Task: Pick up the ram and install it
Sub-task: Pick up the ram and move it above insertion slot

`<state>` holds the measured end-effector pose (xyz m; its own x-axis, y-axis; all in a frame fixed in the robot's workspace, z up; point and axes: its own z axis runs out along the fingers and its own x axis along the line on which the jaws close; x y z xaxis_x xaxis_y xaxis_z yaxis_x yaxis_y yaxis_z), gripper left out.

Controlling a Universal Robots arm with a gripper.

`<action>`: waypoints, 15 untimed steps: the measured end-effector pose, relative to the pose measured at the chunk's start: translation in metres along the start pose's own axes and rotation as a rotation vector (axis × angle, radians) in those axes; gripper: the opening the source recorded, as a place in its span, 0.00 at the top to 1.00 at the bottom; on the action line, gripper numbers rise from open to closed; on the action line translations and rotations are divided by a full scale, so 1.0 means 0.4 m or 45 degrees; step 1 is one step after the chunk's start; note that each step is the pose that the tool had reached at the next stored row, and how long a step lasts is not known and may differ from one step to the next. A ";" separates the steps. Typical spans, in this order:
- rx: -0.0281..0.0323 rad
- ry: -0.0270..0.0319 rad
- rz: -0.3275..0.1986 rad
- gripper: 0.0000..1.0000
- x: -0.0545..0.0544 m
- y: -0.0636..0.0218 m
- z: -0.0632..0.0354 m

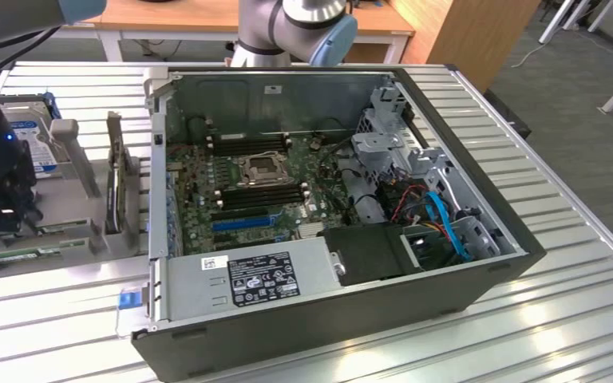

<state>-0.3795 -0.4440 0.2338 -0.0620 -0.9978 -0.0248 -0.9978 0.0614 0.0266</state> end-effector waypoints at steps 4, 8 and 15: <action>0.0001 0.0000 0.000 0.70 0.007 0.000 0.000; 0.0000 0.0001 0.000 0.70 0.012 0.000 0.000; 0.0001 0.0000 -0.002 0.70 0.012 0.000 0.000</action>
<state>-0.3796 -0.4488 0.2337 -0.0603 -0.9979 -0.0248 -0.9979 0.0597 0.0265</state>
